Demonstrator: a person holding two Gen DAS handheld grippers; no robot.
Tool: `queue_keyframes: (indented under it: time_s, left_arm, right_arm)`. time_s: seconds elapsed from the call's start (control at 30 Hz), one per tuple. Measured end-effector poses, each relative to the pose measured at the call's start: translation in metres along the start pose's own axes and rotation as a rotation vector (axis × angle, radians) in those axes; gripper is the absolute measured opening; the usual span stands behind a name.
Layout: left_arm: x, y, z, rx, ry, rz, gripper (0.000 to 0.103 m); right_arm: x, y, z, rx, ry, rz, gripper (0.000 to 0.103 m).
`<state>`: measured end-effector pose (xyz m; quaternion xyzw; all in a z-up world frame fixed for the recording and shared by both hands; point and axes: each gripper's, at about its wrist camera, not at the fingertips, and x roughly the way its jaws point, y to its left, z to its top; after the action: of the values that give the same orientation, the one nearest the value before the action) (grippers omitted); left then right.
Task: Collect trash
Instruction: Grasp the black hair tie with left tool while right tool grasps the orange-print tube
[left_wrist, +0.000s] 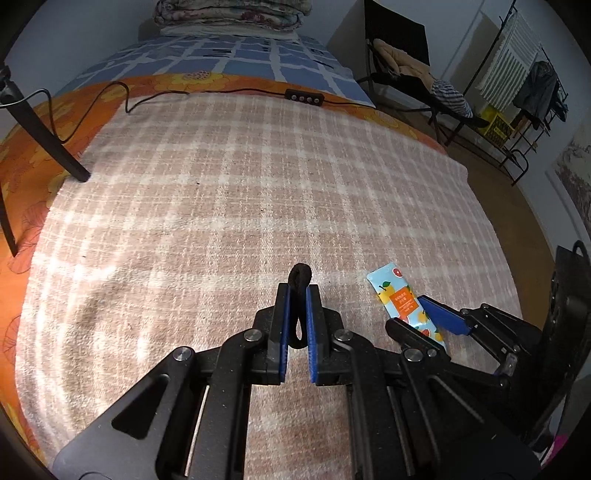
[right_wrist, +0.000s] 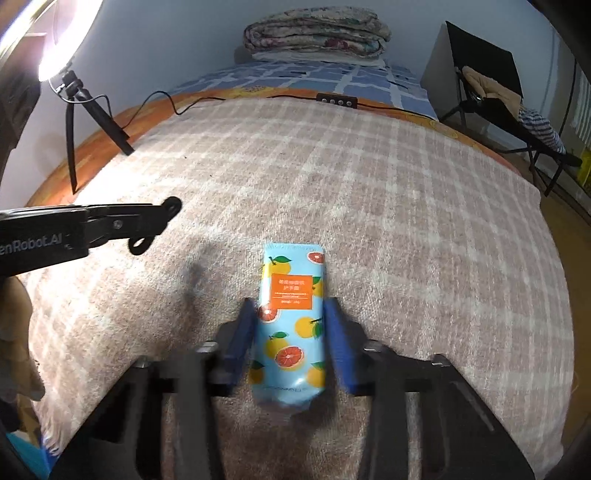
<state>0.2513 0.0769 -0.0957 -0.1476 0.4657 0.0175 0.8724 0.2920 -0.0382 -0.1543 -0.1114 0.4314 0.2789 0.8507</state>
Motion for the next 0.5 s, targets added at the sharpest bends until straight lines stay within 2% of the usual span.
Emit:
queue_keyframes:
  time_s: [0.2, 0.5]
  left_arm:
    - [-0.025, -0.009, -0.011, 0.036, -0.031, 0.008, 0.006]
    - [-0.070, -0.020, -0.040, 0.085, -0.072, 0.008, 0.006]
  right_arm:
    - [-0.010, -0.004, -0.006, 0.031, -0.015, 0.011, 0.034]
    - [-0.050, -0.004, -0.018, 0.056, -0.074, 0.030, 0.034]
